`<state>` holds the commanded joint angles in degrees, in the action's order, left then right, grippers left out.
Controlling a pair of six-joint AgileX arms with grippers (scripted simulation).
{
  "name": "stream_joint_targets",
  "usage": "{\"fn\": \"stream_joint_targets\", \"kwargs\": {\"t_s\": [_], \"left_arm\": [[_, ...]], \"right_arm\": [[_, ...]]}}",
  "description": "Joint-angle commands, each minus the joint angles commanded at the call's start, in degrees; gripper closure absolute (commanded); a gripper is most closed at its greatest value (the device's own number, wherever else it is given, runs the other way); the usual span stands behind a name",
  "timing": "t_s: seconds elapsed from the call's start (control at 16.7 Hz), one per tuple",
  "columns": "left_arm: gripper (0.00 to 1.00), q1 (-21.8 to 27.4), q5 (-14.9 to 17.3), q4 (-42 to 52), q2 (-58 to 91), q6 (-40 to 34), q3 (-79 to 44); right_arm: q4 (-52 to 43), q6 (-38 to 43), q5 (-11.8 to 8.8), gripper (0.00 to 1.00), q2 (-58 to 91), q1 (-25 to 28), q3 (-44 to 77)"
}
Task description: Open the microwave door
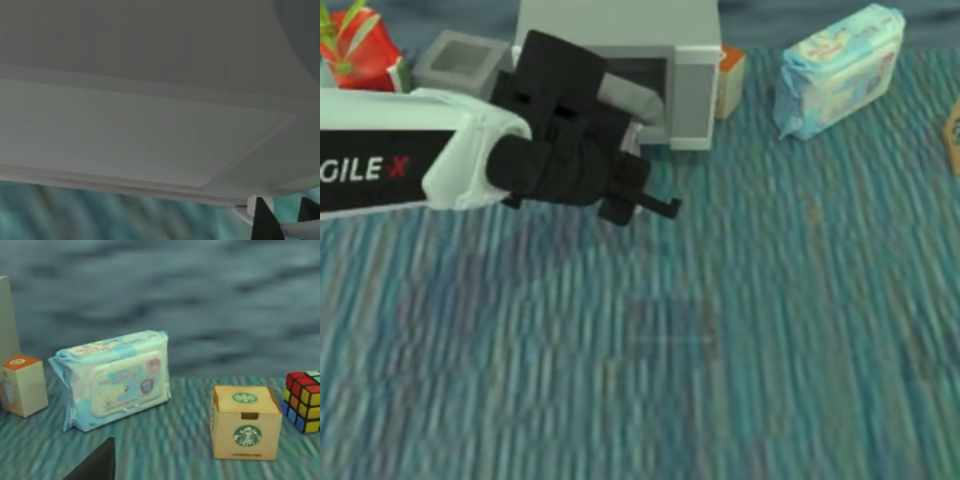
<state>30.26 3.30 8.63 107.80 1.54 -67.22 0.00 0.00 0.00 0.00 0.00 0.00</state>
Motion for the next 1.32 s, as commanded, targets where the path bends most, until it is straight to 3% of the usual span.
{"fn": "stream_joint_targets", "kwargs": {"t_s": [0.54, 1.02, 1.32], "left_arm": [[1.0, 0.0, 0.0, 0.0, 0.0, 0.0, 0.0], [1.0, -1.67, 3.65, -0.13, -1.69, 4.22, 2.02], [1.0, -1.84, 3.92, -0.07, -1.76, 4.6, 2.27]], "right_arm": [[0.0, 0.0, 0.0, 0.0, 0.0, 0.0, 0.0], [0.0, 0.0, 0.0, 0.0, 0.0, 0.0, 0.0], [0.0, 0.0, 0.0, 0.0, 0.0, 0.0, 0.0]]}}
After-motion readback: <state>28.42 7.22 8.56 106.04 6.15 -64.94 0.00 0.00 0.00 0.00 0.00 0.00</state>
